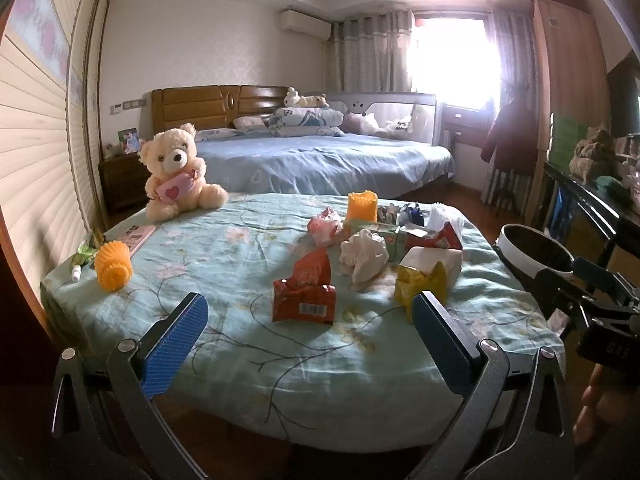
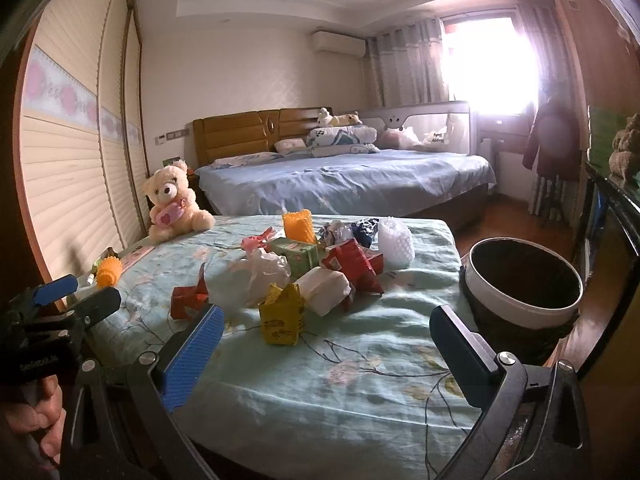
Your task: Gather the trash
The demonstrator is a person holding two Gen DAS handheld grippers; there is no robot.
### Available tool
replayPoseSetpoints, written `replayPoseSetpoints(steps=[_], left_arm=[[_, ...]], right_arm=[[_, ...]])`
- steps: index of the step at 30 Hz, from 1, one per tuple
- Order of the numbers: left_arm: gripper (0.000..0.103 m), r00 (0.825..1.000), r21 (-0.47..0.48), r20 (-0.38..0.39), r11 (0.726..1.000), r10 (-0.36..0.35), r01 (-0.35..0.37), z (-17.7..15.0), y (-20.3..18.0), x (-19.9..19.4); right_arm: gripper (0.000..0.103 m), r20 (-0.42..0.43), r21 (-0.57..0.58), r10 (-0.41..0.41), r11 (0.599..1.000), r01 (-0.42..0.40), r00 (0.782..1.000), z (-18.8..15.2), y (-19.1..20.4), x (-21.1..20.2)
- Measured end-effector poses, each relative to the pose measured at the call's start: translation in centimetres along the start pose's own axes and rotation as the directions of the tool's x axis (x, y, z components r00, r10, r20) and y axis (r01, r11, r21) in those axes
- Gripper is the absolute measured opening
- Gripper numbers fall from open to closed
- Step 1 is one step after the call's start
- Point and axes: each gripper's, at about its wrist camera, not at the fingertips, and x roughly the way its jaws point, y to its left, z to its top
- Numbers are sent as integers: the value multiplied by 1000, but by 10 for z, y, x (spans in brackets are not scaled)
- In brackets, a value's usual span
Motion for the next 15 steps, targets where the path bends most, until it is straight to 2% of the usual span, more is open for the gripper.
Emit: replayPoseSetpoints(steps=[15], left_arm=[[103, 1000, -1, 0, 1000, 1, -1, -2, 1, 2]], right_arm=[[103, -4, -3, 2, 1000, -2, 1000, -1, 4, 1]])
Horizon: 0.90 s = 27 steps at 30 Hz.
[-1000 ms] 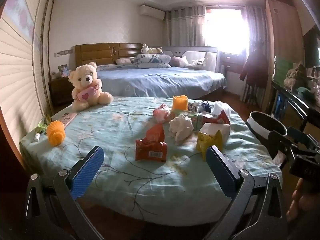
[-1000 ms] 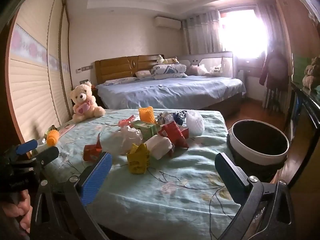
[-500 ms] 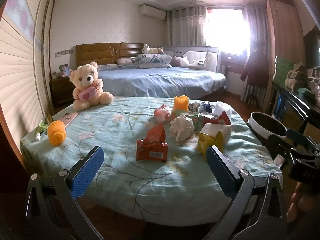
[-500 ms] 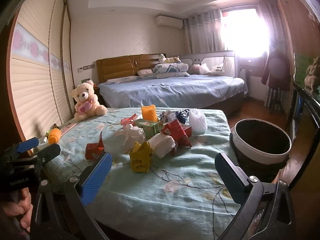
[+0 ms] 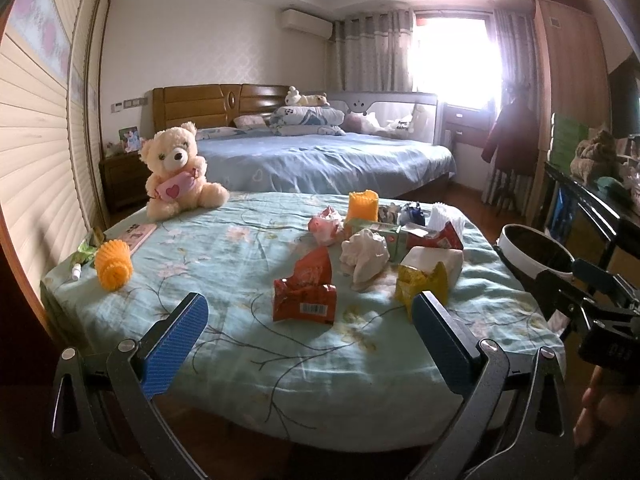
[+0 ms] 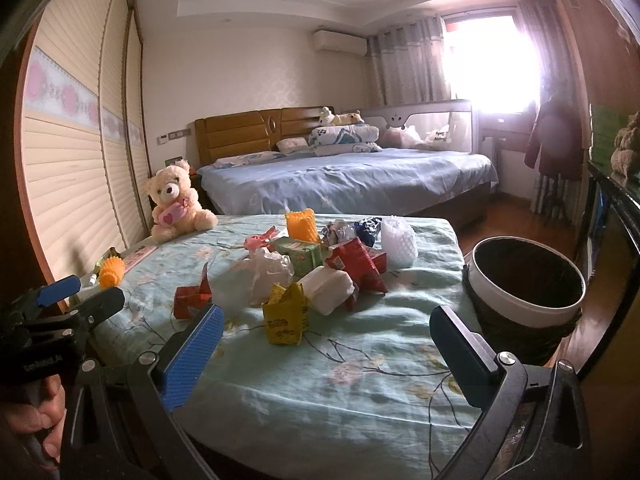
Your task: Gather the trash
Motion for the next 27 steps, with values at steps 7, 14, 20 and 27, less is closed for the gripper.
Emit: replayPoseSetpoints(steps=[7, 14, 20, 27], left_arm=[[103, 1000, 3, -3, 1000, 4, -4, -1, -1, 1], [103, 1000, 1, -2, 1000, 1, -1, -1, -1, 2], [103, 1000, 2, -5, 1000, 2, -2, -2, -1, 2], [103, 1000, 3, -23, 1000, 3, -3, -5, -1, 6]], right_arm=[[103, 0, 0, 2, 1000, -2, 1000, 0, -1, 0], [103, -6, 0, 6, 1000, -6, 1000, -1, 4, 0], [103, -9, 4, 10, 1000, -10, 1000, -1, 3, 0], [103, -25, 13, 25, 1000, -25, 999, -1, 1, 5]])
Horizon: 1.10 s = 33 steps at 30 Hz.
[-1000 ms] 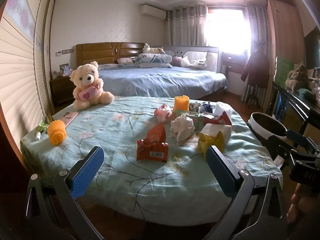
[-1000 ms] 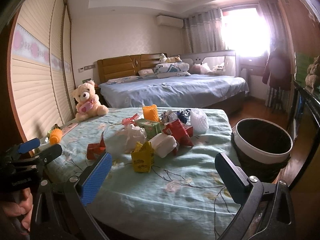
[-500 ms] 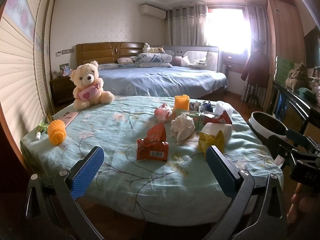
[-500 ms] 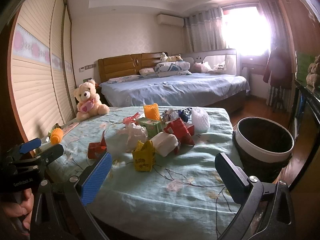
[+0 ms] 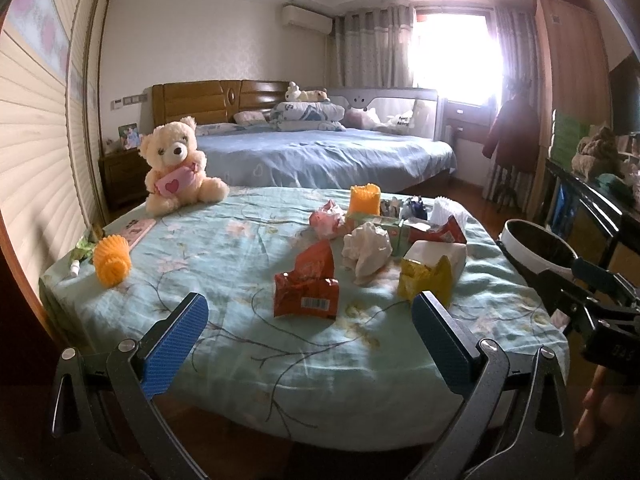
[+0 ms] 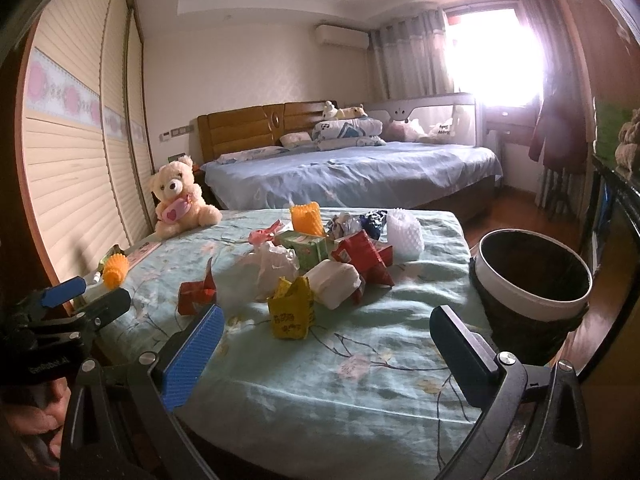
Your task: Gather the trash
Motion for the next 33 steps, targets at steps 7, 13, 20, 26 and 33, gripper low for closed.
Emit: replayPoseSetpoints(steps=[7, 13, 20, 26, 33], left_arm=[[103, 999, -12, -44, 1000, -8, 7, -2, 6, 16], [95, 995, -31, -98, 999, -24, 21, 0, 16, 42], [93, 987, -43, -155, 999, -39, 33, 3, 24, 81], [93, 974, -57, -218, 997, -66, 55, 3, 26, 113], [82, 958, -84, -269, 993, -99, 79, -2, 26, 140]], right_arm=[[103, -40, 28, 35, 999, -33, 999, -3, -5, 13], [97, -95, 66, 73, 996, -67, 993, -6, -9, 33], [73, -195, 97, 111, 991, -94, 975, -12, -11, 70], [71, -247, 104, 135, 988, -113, 960, -13, -8, 99], [55, -305, 128, 172, 982, -139, 937, -15, -6, 128]])
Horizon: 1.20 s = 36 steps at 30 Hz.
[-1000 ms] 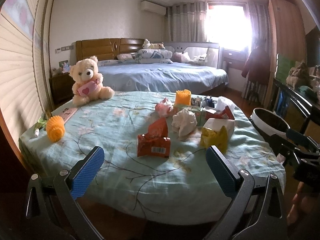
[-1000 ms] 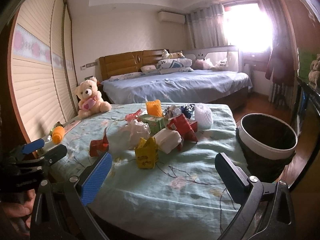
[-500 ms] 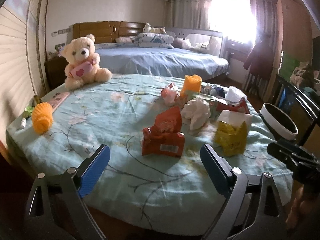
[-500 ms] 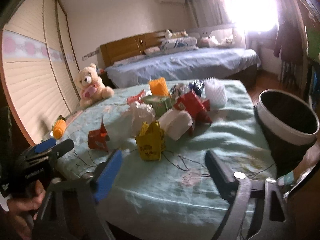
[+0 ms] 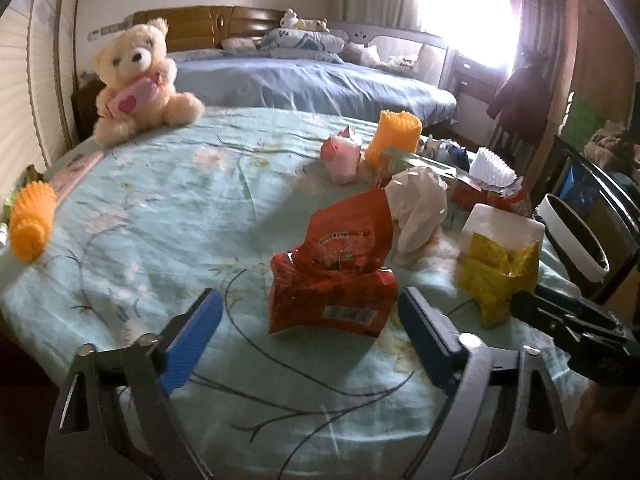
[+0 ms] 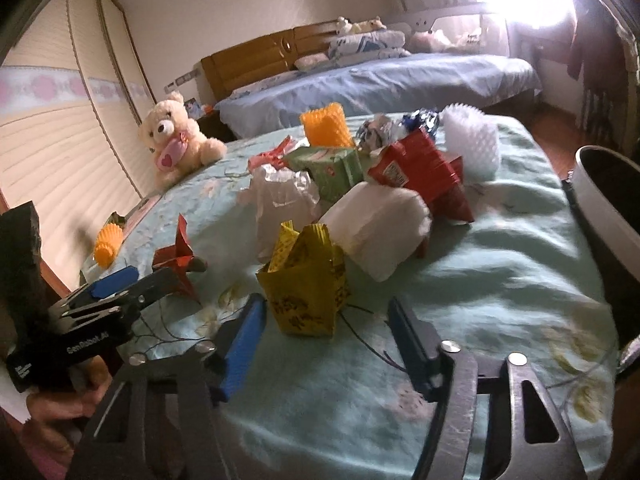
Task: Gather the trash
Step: 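Grasp the red snack bag with the left gripper while the right gripper grasps the yellow paper bag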
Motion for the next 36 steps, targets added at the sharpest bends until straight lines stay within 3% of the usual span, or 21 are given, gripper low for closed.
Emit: replayPoseSetpoints(steps=[1, 3, 4, 5, 7, 11, 23, 36], left_arm=[[74, 1000, 0, -10, 1000, -9, 9, 0, -1, 3], [54, 999, -6, -25, 999, -39, 39, -1, -1, 7], [38, 998, -6, -41, 998, -56, 56, -2, -2, 10], [23, 997, -4, -51, 998, -66, 66, -3, -3, 12], [7, 994, 4, -65, 996, -84, 84, -5, -6, 15], [1, 994, 35, -53, 995, -94, 96, -10, -15, 9], [0, 992, 69, 3, 990, -126, 125, -8, -27, -21], [0, 972, 201, -2, 952, -237, 232, 6, -101, -31]], right_arm=[[51, -7, 4, 8, 1000, -8, 1000, 0, -1, 2], [21, -22, 24, 43, 999, -43, 999, 1, -3, 6], [13, -29, 34, 58, 998, -57, 998, 1, -5, 8], [8, -33, 38, 65, 997, -63, 997, 0, -5, 9], [7, -26, 31, 75, 997, -74, 997, -2, -6, 5], [6, -16, 20, 88, 996, -88, 996, -5, -6, -4], [6, 26, 21, 122, 992, -122, 992, -7, -12, -35], [6, 102, 82, 56, 994, -65, 993, -3, -55, -76]])
